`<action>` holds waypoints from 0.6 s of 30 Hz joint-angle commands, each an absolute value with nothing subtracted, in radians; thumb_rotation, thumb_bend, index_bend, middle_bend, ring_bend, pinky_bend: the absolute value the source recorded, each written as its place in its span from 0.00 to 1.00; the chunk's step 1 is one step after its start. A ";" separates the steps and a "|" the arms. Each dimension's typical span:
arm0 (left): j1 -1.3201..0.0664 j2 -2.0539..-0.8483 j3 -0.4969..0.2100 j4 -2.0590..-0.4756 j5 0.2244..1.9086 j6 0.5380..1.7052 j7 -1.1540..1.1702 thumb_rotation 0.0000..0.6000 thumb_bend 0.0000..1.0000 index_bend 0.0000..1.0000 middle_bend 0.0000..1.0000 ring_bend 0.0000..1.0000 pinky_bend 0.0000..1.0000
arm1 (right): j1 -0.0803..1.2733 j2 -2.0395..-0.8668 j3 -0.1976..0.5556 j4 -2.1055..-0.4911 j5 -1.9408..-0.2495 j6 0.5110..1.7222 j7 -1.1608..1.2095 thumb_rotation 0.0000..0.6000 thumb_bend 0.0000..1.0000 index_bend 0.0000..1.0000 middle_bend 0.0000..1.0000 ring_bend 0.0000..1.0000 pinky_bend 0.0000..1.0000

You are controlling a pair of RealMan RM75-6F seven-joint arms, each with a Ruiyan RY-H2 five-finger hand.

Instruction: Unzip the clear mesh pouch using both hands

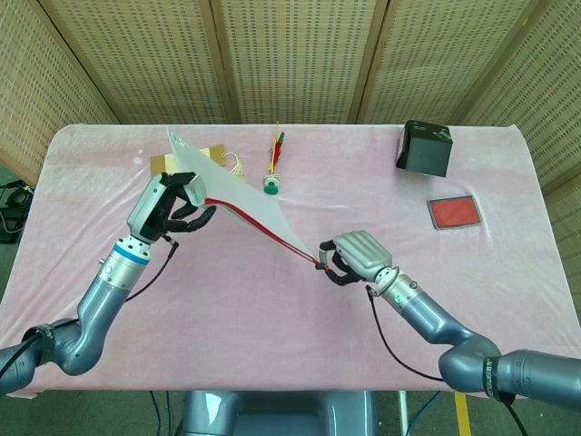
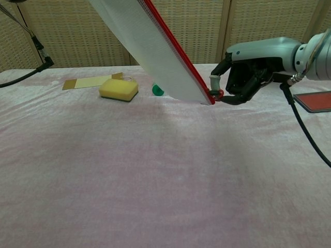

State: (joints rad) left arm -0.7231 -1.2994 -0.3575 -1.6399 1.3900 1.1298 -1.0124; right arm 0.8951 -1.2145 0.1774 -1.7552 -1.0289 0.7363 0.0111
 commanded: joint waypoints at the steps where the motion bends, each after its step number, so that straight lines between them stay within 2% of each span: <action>1: -0.724 -1.293 -0.365 -1.645 1.379 1.124 -1.016 1.00 0.76 0.93 1.00 0.90 1.00 | 0.892 -1.214 0.174 -1.750 -1.026 0.732 0.011 1.00 0.70 0.83 0.98 0.98 1.00; 18: -0.710 -1.281 -0.372 -1.625 1.361 1.118 -1.039 1.00 0.76 0.93 1.00 0.90 1.00 | 0.891 -1.207 0.148 -1.727 -0.990 0.687 -0.006 1.00 0.70 0.83 0.98 0.98 1.00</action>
